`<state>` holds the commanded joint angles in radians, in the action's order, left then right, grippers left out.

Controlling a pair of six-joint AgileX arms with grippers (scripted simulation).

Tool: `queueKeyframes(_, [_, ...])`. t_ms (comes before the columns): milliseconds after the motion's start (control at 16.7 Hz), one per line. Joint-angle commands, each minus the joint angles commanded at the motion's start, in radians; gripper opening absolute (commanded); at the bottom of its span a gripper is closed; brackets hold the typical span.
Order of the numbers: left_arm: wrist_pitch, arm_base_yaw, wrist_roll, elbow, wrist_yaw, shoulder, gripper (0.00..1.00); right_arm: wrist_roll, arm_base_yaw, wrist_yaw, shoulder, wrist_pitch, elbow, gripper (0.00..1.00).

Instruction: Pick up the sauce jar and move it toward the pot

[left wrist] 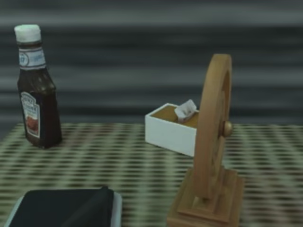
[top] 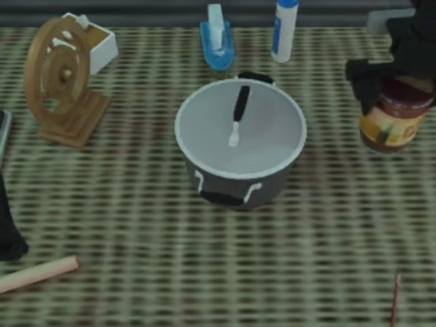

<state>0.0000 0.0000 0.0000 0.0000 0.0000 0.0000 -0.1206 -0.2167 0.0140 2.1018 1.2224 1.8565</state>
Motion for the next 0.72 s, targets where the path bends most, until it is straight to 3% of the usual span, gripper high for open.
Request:
queueKeyframes(240, [0.0, 0.0, 0.0, 0.0, 0.0, 0.0, 1.0, -0.162, -0.067, 0.018, 0.013, -0.036, -0.032, 0.0])
queueKeyframes(720, [0.0, 0.0, 0.0, 0.0, 0.0, 0.0, 1.0, -0.178, -0.073, 0.018, 0.018, -0.075, -0.062, 0.0])
